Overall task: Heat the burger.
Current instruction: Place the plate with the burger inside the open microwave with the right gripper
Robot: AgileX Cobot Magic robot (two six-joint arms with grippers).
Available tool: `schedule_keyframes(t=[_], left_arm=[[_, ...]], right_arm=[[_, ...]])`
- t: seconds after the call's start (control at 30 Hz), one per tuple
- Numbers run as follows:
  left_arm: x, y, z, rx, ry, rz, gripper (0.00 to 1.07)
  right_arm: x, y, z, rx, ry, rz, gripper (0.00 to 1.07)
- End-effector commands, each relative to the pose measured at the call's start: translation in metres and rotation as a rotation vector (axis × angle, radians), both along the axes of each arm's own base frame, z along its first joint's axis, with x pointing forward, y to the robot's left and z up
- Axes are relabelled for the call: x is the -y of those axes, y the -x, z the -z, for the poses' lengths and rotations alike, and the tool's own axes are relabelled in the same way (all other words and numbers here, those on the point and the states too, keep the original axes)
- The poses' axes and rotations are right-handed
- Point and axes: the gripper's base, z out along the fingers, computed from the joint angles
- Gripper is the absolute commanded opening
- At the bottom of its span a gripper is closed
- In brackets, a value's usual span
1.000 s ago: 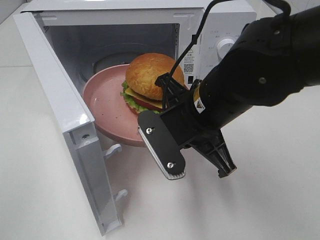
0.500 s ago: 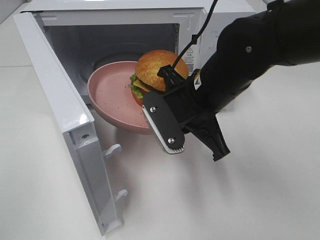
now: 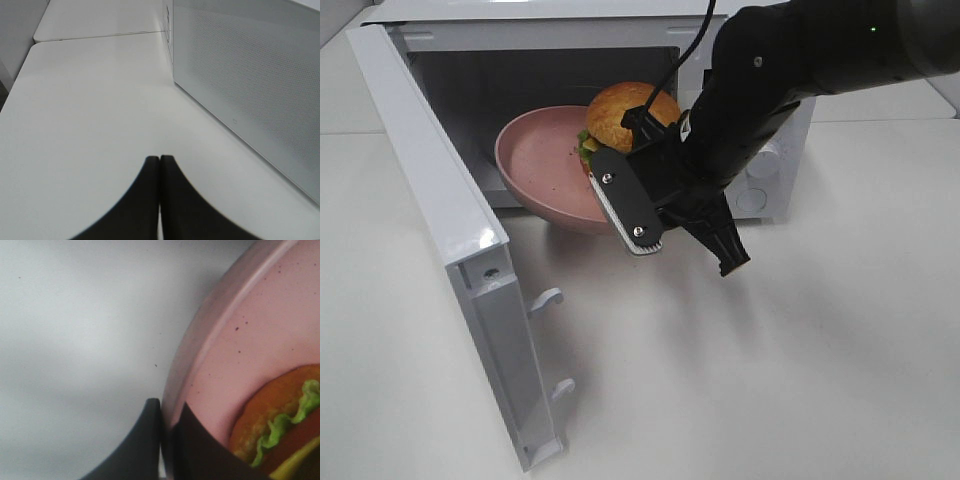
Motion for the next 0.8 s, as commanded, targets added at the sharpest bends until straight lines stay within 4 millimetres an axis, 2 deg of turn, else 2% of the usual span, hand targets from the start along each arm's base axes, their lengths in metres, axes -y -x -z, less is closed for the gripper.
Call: schedule_keyframes(t=[0.03, 0.27, 0.5, 0.8], left_arm=[[0.000, 0.003, 0.000, 0.023, 0.003, 0.000, 0.00], [0.000, 0.003, 0.000, 0.023, 0.003, 0.000, 0.00], [0.000, 0.003, 0.000, 0.023, 0.003, 0.000, 0.00], [0.000, 0.003, 0.000, 0.023, 0.003, 0.000, 0.00]], right_arm=[[-0.012, -0.016, -0.007, 0.064, -0.033, -0.017, 0.00], [-0.025, -0.033, -0.007, 0.070, -0.050, -0.004, 0.00], [-0.045, -0.060, -0.005, 0.014, -0.086, 0.097, 0.00], [-0.059, -0.082, 0.004, -0.029, -0.120, 0.208, 0.00]])
